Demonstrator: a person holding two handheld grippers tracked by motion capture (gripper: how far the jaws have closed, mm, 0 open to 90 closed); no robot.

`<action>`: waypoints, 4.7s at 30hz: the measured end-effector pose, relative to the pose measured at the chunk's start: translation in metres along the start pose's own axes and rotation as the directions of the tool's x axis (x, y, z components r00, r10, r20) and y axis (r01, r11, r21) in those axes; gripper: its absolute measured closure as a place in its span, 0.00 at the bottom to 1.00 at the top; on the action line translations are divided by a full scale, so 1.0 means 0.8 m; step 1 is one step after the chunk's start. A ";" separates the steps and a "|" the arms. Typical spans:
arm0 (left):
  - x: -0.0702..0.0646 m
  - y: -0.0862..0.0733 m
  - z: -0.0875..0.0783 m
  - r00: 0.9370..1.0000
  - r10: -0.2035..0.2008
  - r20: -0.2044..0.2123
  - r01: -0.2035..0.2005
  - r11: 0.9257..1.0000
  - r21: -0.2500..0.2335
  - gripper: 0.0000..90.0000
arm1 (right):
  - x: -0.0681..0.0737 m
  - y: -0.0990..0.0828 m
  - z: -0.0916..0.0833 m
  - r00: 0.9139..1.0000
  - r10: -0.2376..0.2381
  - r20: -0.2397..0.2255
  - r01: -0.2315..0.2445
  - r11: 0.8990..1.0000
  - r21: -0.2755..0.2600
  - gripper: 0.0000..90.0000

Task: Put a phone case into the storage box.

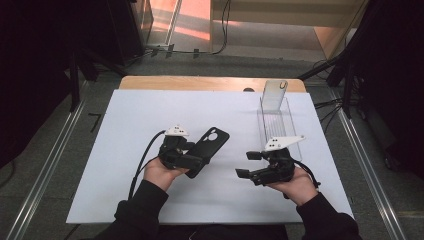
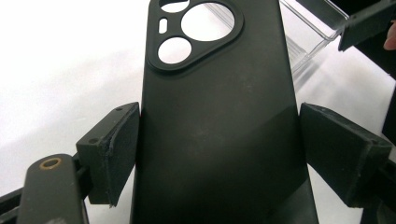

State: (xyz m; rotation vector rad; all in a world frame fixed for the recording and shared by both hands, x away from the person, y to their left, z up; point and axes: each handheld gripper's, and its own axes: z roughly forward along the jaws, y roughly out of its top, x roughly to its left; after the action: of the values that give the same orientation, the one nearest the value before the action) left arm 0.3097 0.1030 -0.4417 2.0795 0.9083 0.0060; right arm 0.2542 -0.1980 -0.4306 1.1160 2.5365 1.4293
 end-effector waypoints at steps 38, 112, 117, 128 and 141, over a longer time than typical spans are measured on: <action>-0.028 -0.048 0.013 0.985 0.027 -0.169 -0.084 0.936 -0.341 0.17 | -0.015 0.069 0.044 0.978 0.207 0.035 -0.205 0.978 -0.041 0.23; -0.025 0.006 -0.025 0.999 0.040 0.020 -0.037 0.991 -0.128 0.15 | 0.004 0.112 0.031 0.990 0.121 -0.066 -0.125 0.990 -0.061 0.87; -0.025 0.015 -0.031 0.996 0.087 0.027 -0.084 0.992 -0.099 0.17 | 0.003 0.109 0.026 0.994 0.051 -0.092 -0.055 0.997 -0.045 0.87; -0.023 0.033 -0.036 0.976 0.191 0.101 -0.187 0.981 -0.041 0.29 | -0.006 0.105 0.021 0.975 -0.028 -0.220 0.026 1.000 -0.013 0.87; -0.013 0.049 -0.035 0.941 0.243 0.236 -0.240 0.970 -0.040 0.47 | -0.010 0.102 0.029 0.934 -0.033 -0.357 0.043 0.999 0.019 0.87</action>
State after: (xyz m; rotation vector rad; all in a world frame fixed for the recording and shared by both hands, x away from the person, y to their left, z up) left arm 0.3172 0.1009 -0.3929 2.1149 0.5027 -0.1075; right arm 0.3151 -0.1596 -0.3848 0.8699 2.7999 1.7325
